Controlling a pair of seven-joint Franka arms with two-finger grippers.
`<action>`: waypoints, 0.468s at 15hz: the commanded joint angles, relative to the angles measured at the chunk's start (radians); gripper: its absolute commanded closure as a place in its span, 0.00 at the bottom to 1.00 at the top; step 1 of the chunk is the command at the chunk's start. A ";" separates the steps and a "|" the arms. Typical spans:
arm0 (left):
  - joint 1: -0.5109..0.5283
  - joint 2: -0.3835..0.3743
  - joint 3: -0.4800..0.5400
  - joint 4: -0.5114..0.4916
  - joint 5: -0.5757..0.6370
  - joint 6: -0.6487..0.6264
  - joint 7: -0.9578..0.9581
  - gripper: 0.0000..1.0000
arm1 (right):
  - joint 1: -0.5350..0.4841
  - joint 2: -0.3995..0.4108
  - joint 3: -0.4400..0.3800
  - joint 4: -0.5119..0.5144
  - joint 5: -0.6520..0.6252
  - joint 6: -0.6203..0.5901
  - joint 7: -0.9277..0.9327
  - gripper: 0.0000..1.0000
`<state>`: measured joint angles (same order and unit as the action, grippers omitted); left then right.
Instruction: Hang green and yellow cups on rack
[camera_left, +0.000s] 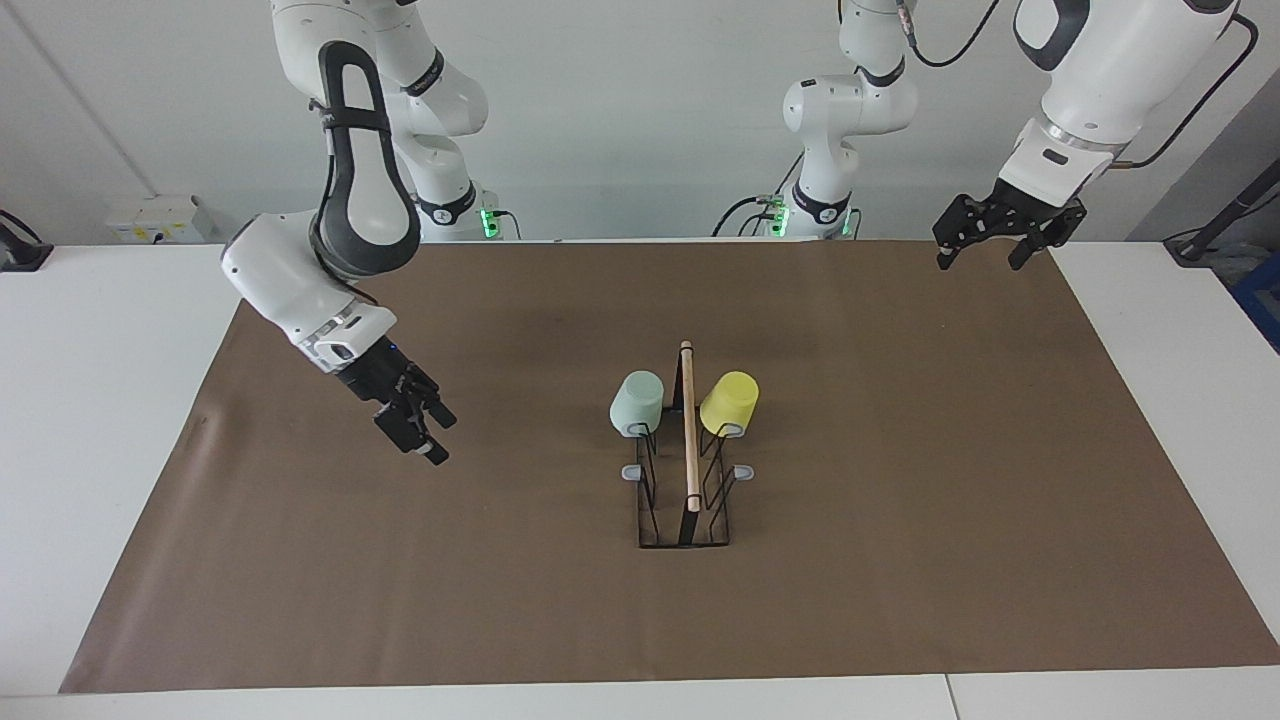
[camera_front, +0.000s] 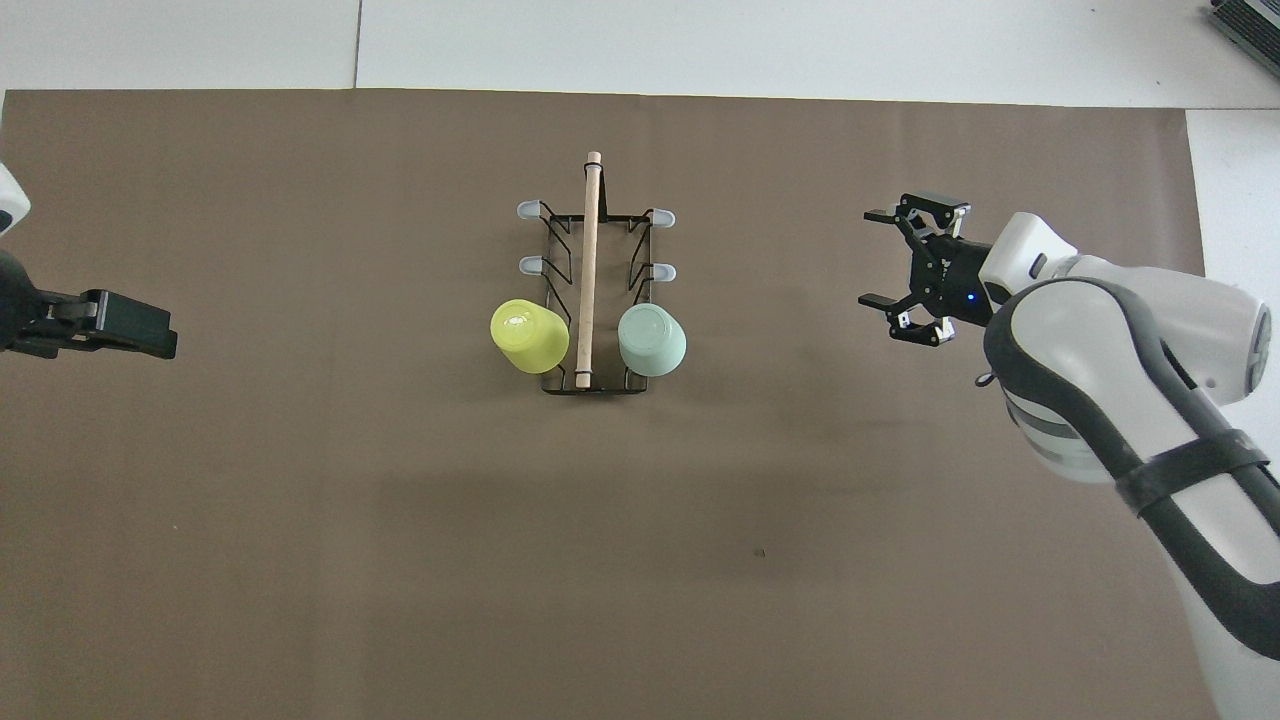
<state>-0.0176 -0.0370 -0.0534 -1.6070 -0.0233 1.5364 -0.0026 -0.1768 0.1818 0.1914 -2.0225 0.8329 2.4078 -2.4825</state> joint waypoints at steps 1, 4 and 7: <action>0.010 -0.006 -0.005 0.002 -0.013 -0.016 0.000 0.00 | -0.081 -0.005 0.010 0.057 -0.153 -0.131 -0.015 0.00; 0.010 -0.006 -0.005 0.002 -0.013 -0.016 0.000 0.00 | -0.153 -0.011 0.010 0.142 -0.302 -0.295 -0.016 0.00; 0.010 -0.006 -0.005 0.002 -0.013 -0.016 0.000 0.00 | -0.216 -0.036 0.010 0.188 -0.392 -0.418 -0.013 0.00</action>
<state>-0.0176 -0.0370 -0.0534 -1.6070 -0.0233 1.5361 -0.0026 -0.3513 0.1683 0.1902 -1.8613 0.4936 2.0659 -2.4828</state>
